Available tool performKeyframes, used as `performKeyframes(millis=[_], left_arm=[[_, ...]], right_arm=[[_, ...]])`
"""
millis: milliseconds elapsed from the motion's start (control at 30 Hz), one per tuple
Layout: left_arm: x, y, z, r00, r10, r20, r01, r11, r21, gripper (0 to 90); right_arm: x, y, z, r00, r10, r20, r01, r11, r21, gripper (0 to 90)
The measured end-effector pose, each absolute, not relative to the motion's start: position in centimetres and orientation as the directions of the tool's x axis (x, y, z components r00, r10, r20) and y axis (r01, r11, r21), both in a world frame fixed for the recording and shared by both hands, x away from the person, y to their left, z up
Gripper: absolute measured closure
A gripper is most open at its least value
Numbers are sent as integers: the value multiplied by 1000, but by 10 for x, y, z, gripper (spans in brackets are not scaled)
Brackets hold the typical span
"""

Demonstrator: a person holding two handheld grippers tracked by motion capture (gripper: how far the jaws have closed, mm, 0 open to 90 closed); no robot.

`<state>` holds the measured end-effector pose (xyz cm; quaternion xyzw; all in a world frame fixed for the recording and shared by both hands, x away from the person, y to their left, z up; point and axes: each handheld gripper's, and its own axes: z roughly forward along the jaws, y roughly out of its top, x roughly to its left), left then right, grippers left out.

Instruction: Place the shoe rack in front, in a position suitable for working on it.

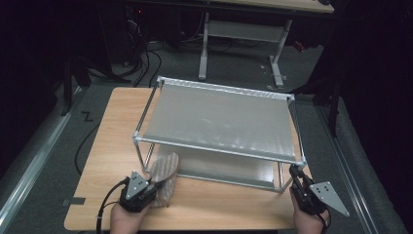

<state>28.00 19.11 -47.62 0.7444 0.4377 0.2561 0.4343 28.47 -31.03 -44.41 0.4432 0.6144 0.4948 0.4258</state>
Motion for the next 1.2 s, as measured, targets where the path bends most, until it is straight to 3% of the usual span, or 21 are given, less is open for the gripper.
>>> performKeyframes(millis=[400,900,1200], left_arm=[[327,226,-473,397,918,19,438,-207,874,754],[386,263,-473,336,942,7,449,-167,878,753],[356,248,-467,380,925,-17,404,-150,902,746]], right_arm=[[283,-304,-444,-259,961,-98,119,132,984,801],[280,-269,-445,-411,905,-110,103,165,981,772],[278,-263,-446,-428,897,-112,109,174,979,753]])
